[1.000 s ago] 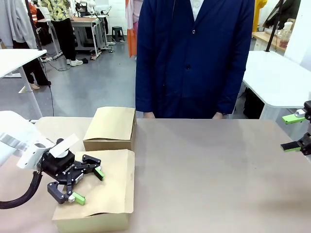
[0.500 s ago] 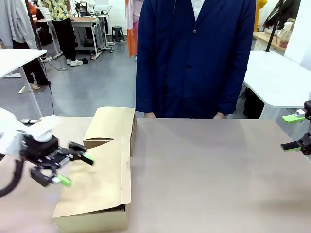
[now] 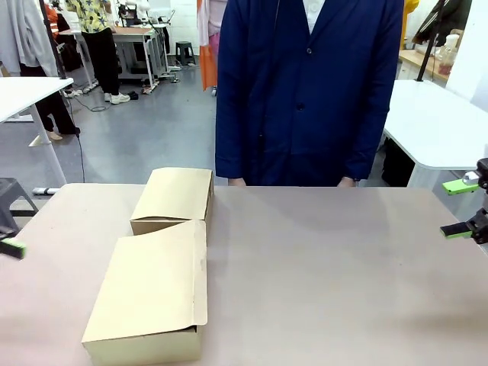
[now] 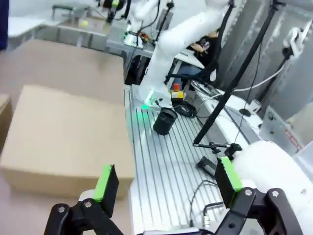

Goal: Place items inside the box.
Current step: Close the lid of the Mailer Box closest to the robot.

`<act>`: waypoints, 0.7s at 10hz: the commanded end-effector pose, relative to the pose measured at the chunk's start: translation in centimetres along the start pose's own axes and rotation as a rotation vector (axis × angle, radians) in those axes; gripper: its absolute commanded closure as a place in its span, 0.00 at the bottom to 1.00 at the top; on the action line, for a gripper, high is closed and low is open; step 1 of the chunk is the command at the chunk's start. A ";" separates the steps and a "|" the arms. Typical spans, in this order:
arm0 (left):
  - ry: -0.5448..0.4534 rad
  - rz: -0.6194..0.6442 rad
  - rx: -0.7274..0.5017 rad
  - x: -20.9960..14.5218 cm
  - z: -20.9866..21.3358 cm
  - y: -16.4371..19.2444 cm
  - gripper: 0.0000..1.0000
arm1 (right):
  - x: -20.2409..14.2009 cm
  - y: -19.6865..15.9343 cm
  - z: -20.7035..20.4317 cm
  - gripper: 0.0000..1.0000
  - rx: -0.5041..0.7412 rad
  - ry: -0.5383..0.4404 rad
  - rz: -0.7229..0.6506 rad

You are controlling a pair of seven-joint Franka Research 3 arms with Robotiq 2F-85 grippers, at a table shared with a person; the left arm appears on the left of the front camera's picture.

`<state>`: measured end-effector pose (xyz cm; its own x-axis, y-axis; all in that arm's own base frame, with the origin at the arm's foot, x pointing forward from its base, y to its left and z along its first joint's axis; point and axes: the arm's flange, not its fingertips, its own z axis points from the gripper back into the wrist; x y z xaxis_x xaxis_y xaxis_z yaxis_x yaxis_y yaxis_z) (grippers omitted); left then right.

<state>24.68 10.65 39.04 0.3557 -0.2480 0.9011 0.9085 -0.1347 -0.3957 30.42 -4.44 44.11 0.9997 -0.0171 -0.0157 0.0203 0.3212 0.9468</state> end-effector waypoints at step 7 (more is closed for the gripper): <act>-0.057 0.222 0.055 -5.6 2.5 -0.5 0.00 | 0.1 0.5 0.1 0.00 0.015 -0.001 -0.009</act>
<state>23.17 15.05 33.88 0.5785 -0.2096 0.7883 0.8048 -0.0111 -0.5935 30.43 -4.44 44.11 0.9997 -0.0169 -0.0159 0.0205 0.3213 0.9467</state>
